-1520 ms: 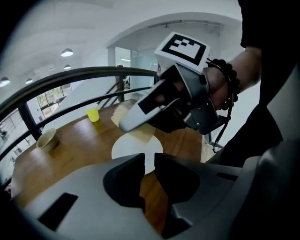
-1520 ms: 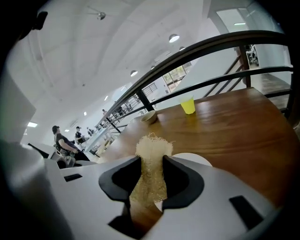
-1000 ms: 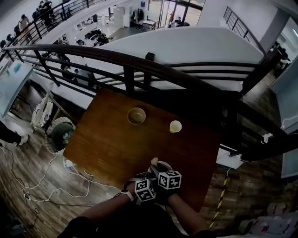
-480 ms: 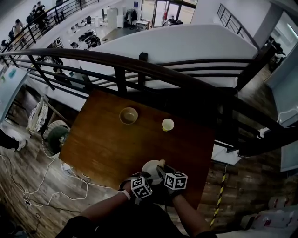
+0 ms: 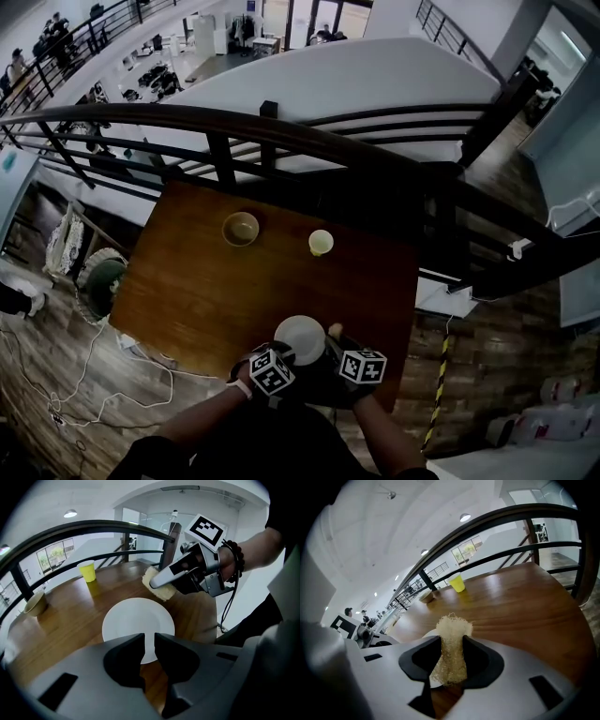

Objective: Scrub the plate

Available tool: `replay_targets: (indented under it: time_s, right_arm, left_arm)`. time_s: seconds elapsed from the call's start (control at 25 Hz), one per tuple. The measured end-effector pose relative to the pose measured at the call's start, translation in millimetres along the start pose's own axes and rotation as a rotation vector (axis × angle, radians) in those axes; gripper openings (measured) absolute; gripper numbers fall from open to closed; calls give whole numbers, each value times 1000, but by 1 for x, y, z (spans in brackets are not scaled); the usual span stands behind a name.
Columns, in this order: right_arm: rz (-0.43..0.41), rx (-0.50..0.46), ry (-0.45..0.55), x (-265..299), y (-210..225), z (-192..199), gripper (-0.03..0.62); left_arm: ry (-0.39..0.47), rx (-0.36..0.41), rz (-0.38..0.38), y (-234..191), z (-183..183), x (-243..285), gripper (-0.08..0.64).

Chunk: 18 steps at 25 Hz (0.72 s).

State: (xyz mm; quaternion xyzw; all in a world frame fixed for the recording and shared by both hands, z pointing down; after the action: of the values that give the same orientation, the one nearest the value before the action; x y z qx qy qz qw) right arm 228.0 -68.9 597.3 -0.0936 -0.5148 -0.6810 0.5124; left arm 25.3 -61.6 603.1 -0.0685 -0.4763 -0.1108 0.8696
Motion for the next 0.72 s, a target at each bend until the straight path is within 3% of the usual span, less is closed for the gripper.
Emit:
replay_targets:
  time_s: [0.2, 0.32, 0.72]
  right_arm:
    - [-26, -15, 10, -5, -17, 17, 149]
    - [-62, -76, 8, 16, -31, 2, 149]
    - [-147, -136, -146, 84, -98, 29, 149]
  left_arm:
    - [45, -50, -30, 18, 13, -17, 73]
    - [73, -68, -74, 3, 10, -24, 72]
    - [86, -253, -71, 12, 59, -41, 73]
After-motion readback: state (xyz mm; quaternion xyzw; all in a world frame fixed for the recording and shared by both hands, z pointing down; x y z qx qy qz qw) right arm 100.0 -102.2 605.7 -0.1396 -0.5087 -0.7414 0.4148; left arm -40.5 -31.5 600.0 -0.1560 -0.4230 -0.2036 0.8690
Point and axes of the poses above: the fingertips, and each gripper's own axes: x forward along the fingers, y to its right, z out of its underside, the point moved 10 cm from there along -x, backward along the fingers, and after that the axes turned 12 degrees about x, right-handed, at the moved point
